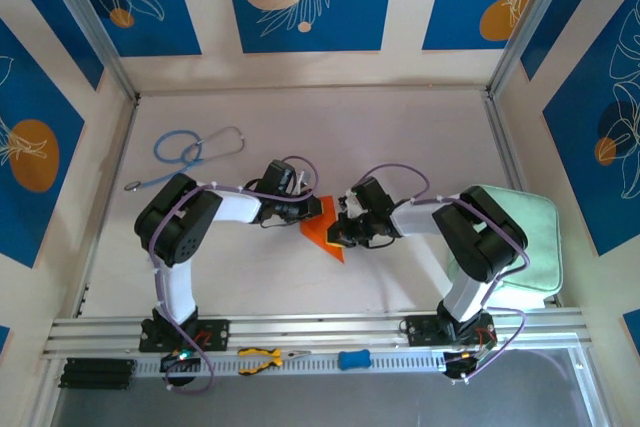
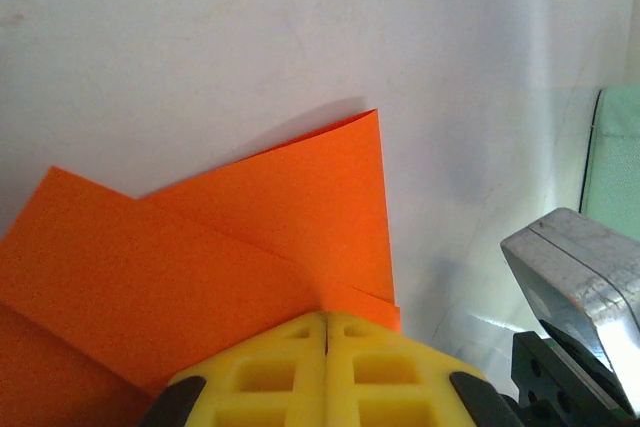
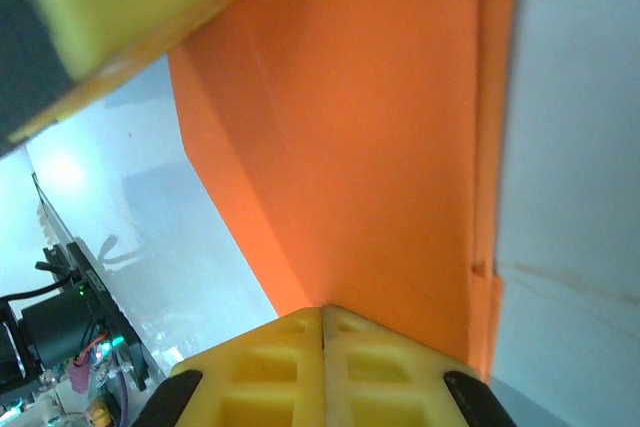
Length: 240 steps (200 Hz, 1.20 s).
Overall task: Fold a paper plane with a square sheet of paper (pick it up from the middle)
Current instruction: Fourth fold the wing at the center of the table.
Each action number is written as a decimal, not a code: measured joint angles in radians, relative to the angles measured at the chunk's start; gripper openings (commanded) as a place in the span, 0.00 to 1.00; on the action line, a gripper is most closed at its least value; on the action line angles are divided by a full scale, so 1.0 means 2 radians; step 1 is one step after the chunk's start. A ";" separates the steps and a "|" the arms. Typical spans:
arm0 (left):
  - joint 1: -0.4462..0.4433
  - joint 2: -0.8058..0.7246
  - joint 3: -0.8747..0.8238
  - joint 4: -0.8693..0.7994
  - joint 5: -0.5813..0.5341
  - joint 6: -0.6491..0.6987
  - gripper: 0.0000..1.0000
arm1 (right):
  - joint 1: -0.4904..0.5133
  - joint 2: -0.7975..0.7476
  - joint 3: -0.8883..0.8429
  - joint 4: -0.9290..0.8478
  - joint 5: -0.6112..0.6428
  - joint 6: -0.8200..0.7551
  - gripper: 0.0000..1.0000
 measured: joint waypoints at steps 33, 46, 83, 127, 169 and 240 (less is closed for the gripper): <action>0.000 0.000 0.000 0.000 0.000 0.000 0.03 | -0.002 -0.028 -0.034 0.002 -0.006 -0.002 0.03; 0.000 0.000 -0.001 0.000 0.000 0.000 0.03 | -0.002 -0.038 -0.046 0.002 -0.007 -0.001 0.04; 0.000 0.000 -0.003 0.005 0.000 -0.004 0.02 | -0.002 -0.065 -0.073 0.004 -0.008 0.006 0.07; 0.000 -0.001 -0.005 0.008 0.000 -0.006 0.03 | 0.005 -0.117 -0.093 -0.029 0.004 0.022 0.13; 0.001 -0.004 -0.014 0.019 -0.002 -0.017 0.03 | 0.004 -0.173 -0.110 -0.049 0.021 0.055 0.27; 0.001 -0.008 -0.018 0.019 -0.006 -0.027 0.03 | 0.003 -0.178 -0.112 -0.050 0.025 0.110 0.32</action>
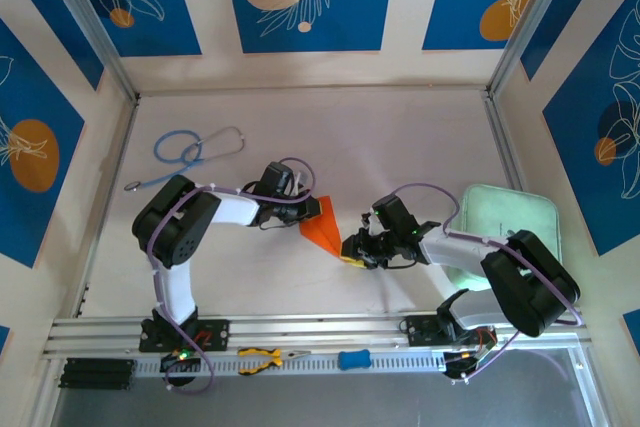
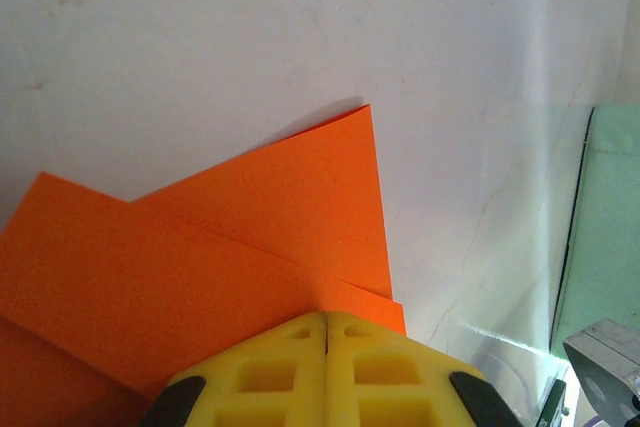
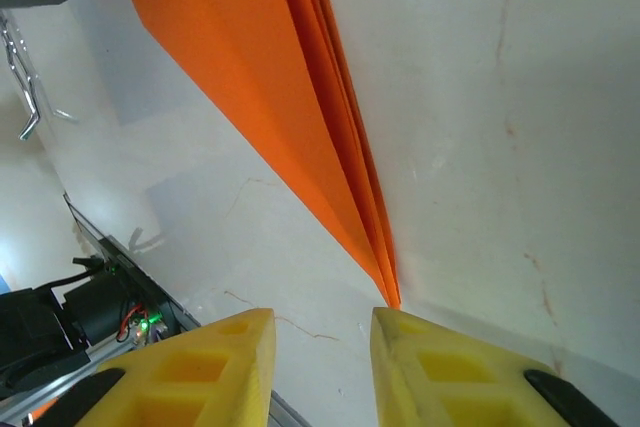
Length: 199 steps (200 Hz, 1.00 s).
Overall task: Fold a paper plane with a square sheet of paper (pick it up from the middle)
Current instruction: Fourth fold the wing at the center of the table, then turn over the paper at the center of the table.
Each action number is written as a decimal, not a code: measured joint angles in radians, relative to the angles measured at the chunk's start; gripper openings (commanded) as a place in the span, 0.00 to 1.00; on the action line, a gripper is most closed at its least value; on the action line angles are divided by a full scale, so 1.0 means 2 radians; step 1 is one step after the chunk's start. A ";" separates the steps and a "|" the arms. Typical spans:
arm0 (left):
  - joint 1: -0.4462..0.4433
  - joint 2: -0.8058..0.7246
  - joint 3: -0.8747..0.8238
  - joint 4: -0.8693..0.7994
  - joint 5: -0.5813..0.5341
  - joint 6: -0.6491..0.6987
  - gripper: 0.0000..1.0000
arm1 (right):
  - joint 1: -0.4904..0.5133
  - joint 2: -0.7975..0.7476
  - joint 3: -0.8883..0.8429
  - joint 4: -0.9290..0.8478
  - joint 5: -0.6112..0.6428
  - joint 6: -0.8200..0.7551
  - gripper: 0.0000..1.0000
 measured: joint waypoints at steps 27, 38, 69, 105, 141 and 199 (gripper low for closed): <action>0.000 0.000 0.000 0.000 0.000 0.000 0.03 | 0.000 0.000 -0.001 -0.002 0.009 0.007 0.32; 0.000 0.000 0.000 0.000 0.000 0.000 0.03 | 0.000 0.001 -0.001 -0.002 0.010 0.010 0.32; 0.000 0.000 -0.002 0.003 0.000 0.000 0.03 | 0.000 0.012 -0.001 0.003 0.011 0.013 0.32; 0.000 0.000 -0.002 0.005 0.000 0.000 0.03 | 0.000 0.028 -0.002 0.013 0.004 0.015 0.29; 0.000 0.000 -0.002 0.005 0.000 0.000 0.03 | 0.002 0.035 -0.007 0.047 0.002 0.019 0.29; 0.000 0.000 -0.002 0.005 0.000 -0.001 0.03 | -0.005 0.035 -0.012 0.079 -0.005 0.022 0.29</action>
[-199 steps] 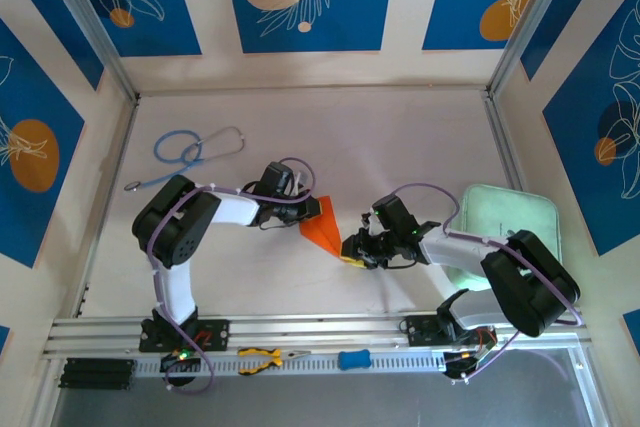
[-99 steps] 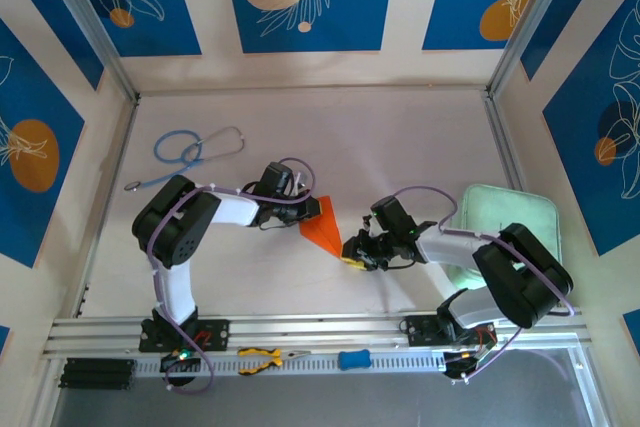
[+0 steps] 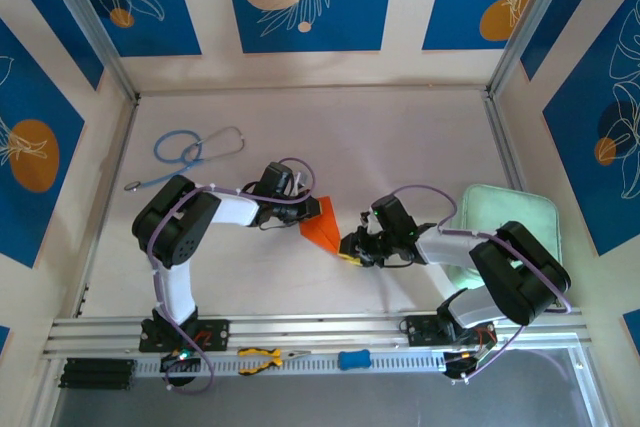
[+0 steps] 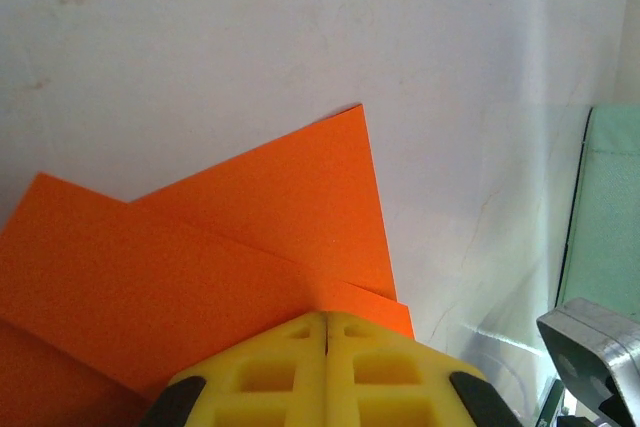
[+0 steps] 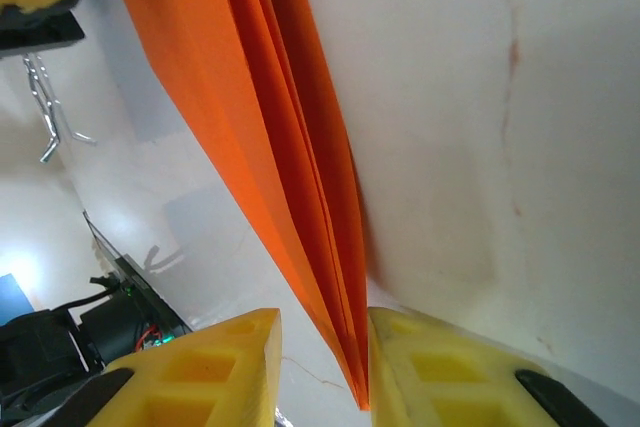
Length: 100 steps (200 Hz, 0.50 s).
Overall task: Fold a paper plane with a square sheet of paper (pick it up from the middle)
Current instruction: Turn over the paper at the center of the table.
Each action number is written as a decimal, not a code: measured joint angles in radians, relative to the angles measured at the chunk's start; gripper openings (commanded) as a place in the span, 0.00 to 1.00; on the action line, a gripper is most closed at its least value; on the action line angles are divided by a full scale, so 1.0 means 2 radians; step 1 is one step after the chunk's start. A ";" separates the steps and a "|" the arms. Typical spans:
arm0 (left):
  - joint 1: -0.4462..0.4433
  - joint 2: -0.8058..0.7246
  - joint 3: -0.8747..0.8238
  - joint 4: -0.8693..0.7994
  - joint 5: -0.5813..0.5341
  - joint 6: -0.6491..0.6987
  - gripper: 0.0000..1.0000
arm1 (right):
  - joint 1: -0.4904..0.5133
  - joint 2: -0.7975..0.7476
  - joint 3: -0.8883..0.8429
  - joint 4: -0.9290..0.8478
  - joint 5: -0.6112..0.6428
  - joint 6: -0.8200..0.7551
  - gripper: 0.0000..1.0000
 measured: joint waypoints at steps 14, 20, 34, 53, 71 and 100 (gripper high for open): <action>0.000 0.000 0.000 0.000 0.000 -0.001 0.03 | -0.004 0.000 0.000 0.012 -0.005 0.000 0.29; 0.000 0.000 0.000 0.000 0.000 -0.001 0.03 | -0.005 0.000 0.000 0.016 -0.007 0.000 0.29; 0.000 0.000 0.000 0.000 0.000 -0.001 0.03 | -0.006 0.001 0.000 0.021 -0.011 0.000 0.29; 0.000 0.000 0.000 0.000 0.000 -0.002 0.03 | -0.013 0.012 0.002 0.032 -0.022 -0.005 0.29; 0.000 0.000 0.000 0.000 0.000 -0.002 0.03 | -0.019 0.025 0.006 0.040 -0.029 -0.006 0.28; 0.000 0.000 0.000 0.000 0.000 -0.002 0.03 | -0.021 0.033 0.011 0.047 -0.037 -0.011 0.28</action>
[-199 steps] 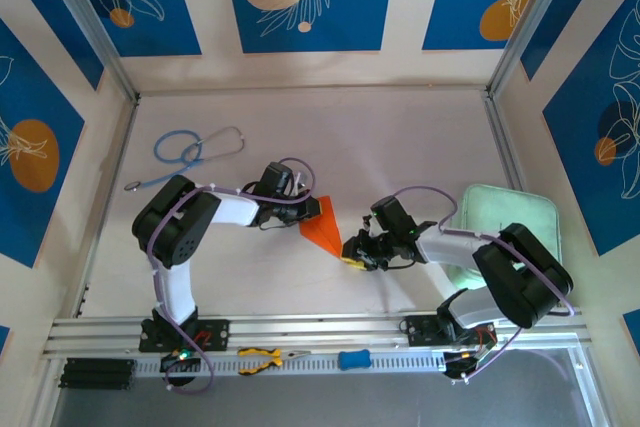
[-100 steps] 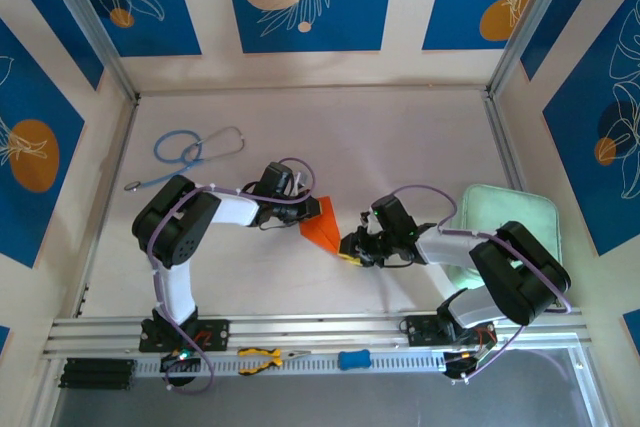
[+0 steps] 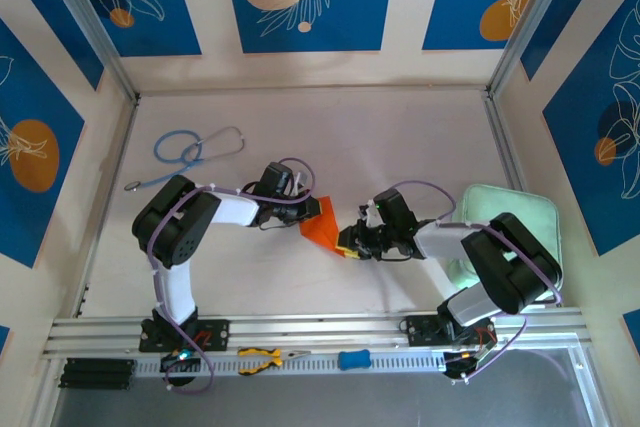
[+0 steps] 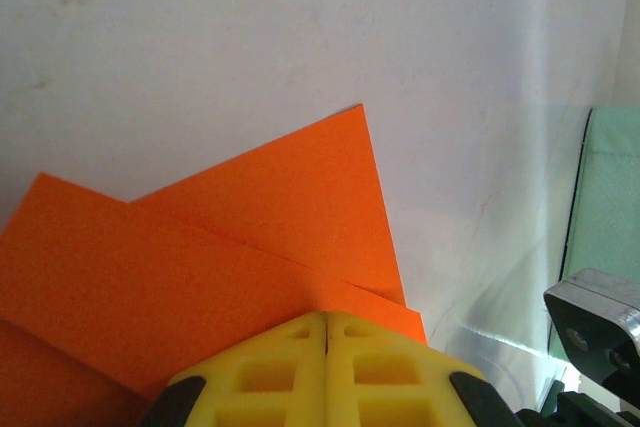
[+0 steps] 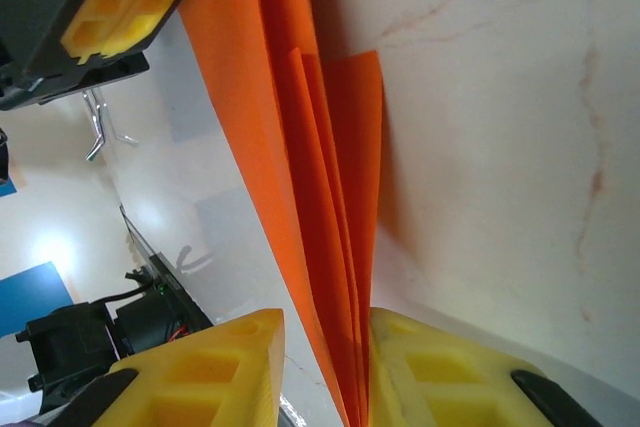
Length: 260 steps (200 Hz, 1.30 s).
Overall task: Fold a paper plane with a square sheet of paper (pick it up from the middle)
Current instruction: Turn over the paper at the center of the table.
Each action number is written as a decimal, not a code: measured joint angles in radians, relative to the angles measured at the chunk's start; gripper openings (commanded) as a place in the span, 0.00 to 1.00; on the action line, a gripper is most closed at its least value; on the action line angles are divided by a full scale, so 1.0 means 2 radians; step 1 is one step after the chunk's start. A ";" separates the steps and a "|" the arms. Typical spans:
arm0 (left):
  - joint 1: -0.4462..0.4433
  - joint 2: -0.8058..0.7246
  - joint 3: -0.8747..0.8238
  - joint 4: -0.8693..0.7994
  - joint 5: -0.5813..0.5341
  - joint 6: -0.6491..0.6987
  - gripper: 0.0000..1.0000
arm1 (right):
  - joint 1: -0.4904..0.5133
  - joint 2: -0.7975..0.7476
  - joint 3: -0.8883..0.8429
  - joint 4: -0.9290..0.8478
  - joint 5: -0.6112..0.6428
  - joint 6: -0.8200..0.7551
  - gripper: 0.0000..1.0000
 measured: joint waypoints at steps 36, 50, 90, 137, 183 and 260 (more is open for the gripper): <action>0.000 0.000 -0.002 0.006 0.000 -0.006 0.03 | -0.004 0.006 0.000 0.017 -0.008 -0.003 0.27; 0.000 0.000 -0.005 0.010 0.000 -0.011 0.03 | -0.006 0.009 0.000 0.023 -0.011 -0.005 0.25; 0.001 0.000 -0.005 0.012 0.000 -0.015 0.06 | -0.009 0.024 0.000 0.033 -0.018 -0.011 0.15; 0.001 -0.003 -0.003 0.003 0.000 -0.018 0.09 | -0.010 0.028 0.000 0.036 -0.023 -0.016 0.09; 0.001 -0.017 0.005 -0.030 -0.007 -0.010 0.21 | -0.010 0.027 0.000 0.031 -0.022 -0.027 0.07; 0.001 -0.092 0.004 -0.072 -0.030 0.004 0.28 | -0.007 -0.021 0.000 -0.033 0.016 -0.034 0.06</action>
